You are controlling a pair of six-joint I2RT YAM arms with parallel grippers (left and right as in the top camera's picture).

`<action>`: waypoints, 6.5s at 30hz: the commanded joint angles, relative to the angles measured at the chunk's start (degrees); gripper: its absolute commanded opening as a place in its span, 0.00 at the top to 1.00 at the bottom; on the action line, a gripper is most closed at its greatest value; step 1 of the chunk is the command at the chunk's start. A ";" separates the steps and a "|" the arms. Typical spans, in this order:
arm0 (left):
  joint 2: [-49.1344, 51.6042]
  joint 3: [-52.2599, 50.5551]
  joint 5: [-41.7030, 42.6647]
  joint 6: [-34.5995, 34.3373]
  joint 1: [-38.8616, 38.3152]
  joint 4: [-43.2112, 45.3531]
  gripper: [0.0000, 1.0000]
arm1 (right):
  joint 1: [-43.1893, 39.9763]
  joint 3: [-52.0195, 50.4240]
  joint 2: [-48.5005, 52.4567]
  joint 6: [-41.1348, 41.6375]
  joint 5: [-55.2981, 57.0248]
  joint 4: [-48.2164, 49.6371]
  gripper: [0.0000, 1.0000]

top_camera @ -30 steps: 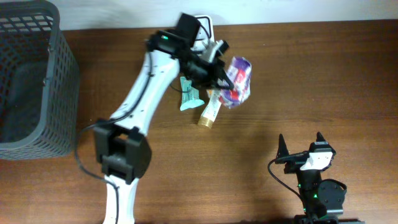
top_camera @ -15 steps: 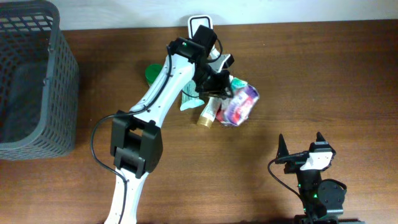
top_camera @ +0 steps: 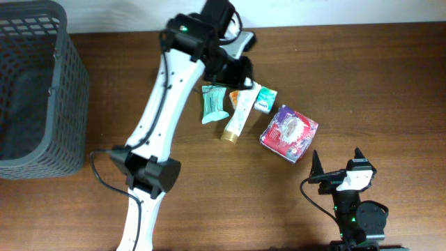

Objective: Scan the item barcode

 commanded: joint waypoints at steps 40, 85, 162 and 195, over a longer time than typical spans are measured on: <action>-4.72 7.37 -20.85 -7.06 31.65 -3.28 0.01 | -0.15 57.66 47.80 2.97 -12.68 -41.55 0.01; -4.72 7.37 -20.85 -7.06 31.56 -3.28 0.01 | 6.64 58.23 79.01 11.41 -21.49 -26.01 0.96; -4.72 7.37 -20.85 -7.06 31.56 -3.28 0.01 | -15.39 68.24 113.74 14.14 -40.61 -36.24 0.90; -4.72 7.37 -20.85 -7.06 31.56 -3.28 0.01 | 5.55 104.74 113.81 14.53 -17.44 -74.60 0.01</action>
